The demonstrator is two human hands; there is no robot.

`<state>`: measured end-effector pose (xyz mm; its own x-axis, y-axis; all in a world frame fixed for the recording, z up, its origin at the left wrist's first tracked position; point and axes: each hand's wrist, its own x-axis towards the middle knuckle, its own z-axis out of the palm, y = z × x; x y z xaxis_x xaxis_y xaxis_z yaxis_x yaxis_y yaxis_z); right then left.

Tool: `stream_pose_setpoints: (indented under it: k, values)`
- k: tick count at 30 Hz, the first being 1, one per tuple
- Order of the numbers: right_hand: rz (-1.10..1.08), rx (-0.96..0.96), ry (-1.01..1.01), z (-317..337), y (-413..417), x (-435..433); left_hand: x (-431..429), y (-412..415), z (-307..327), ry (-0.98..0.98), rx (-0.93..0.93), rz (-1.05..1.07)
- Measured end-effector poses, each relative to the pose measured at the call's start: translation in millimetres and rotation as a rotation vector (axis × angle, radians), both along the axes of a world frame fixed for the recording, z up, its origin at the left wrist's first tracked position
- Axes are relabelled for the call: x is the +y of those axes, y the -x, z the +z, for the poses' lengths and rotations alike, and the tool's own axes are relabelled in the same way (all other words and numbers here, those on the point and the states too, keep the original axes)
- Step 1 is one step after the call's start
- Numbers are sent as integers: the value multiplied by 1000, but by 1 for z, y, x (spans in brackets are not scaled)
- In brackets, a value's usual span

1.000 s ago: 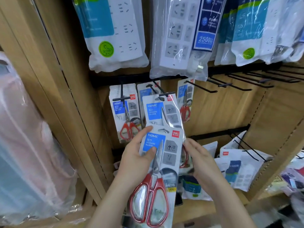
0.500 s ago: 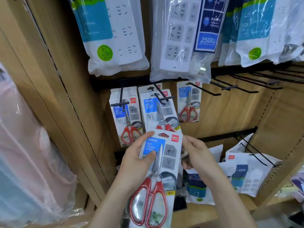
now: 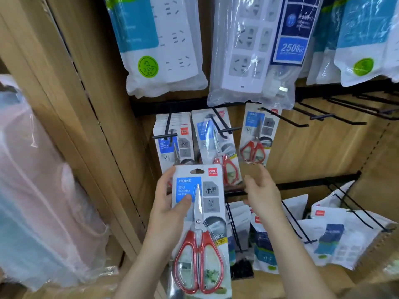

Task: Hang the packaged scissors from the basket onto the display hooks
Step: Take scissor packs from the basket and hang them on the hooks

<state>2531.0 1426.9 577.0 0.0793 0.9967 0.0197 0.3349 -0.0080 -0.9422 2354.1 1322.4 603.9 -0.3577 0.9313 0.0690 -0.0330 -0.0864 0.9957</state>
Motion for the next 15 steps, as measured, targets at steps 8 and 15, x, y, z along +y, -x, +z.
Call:
stream_pose_setpoints:
  k: [8, 15]
  values:
    - [627, 368, 322, -2, -29, -89, 13, -24, 9, -114, 16, 32]
    - [418, 532, 147, -8, -42, -85, -6, -32, 6, -3, 126, -214]
